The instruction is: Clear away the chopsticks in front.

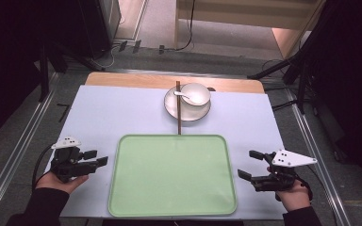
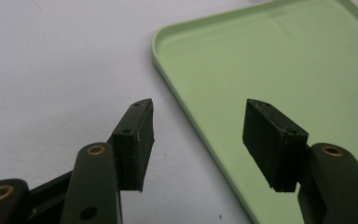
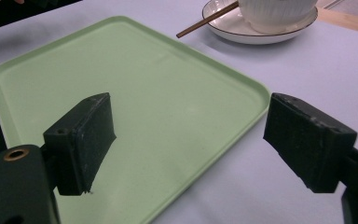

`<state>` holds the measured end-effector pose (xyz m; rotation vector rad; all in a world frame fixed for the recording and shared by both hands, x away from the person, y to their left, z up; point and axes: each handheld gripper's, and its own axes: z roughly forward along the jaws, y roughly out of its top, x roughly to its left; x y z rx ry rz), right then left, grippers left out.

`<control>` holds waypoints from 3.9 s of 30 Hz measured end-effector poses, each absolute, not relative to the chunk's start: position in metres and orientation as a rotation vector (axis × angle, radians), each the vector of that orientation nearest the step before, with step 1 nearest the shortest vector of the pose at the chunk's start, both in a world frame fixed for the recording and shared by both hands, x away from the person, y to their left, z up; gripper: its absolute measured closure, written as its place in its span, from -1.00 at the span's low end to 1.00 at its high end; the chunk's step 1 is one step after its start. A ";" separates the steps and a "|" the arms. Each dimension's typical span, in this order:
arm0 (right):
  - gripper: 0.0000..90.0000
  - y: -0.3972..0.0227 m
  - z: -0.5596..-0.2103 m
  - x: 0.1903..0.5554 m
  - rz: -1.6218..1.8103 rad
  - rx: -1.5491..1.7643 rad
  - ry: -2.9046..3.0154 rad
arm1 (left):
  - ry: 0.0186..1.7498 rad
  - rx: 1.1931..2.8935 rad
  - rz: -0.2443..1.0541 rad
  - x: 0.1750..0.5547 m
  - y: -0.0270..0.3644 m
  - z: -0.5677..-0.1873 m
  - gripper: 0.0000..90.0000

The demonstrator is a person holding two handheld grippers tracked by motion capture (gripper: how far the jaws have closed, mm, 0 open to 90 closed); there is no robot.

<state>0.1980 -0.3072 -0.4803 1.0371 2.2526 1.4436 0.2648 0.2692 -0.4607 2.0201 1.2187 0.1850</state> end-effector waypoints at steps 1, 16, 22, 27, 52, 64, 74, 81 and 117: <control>-0.63 -0.307 -0.480 0.198 1.442 1.041 2.253 | 1.223 2.014 0.174 0.267 0.268 -0.459 -0.05; -0.63 -0.307 -0.481 0.198 1.444 1.037 2.248 | 1.187 2.127 0.149 0.313 0.224 -0.434 -0.18; -0.63 -0.307 -0.480 0.198 1.447 1.038 2.247 | 1.193 2.160 0.150 0.338 0.205 -0.432 -0.20; -0.63 -0.307 -0.480 0.198 1.447 1.038 2.248 | 1.185 2.165 0.145 0.357 0.186 -0.429 -0.22; -0.63 -0.307 -0.480 0.198 1.463 1.030 2.252 | 1.195 2.228 0.173 0.445 0.084 -0.445 -0.15; -0.63 -0.309 -0.480 0.198 1.469 1.021 2.250 | 1.244 2.201 0.169 0.463 0.045 -0.468 -0.06; -0.63 -0.311 -0.480 0.198 1.474 1.020 2.247 | 1.294 2.173 0.144 0.468 0.031 -0.483 0.14; -0.63 -0.312 -0.481 0.198 1.479 1.016 2.247 | 1.316 2.187 0.166 0.473 0.025 -0.486 0.28; -0.63 -0.310 -0.480 0.197 1.464 1.013 2.251 | 1.375 2.024 0.128 0.422 0.113 -0.443 0.92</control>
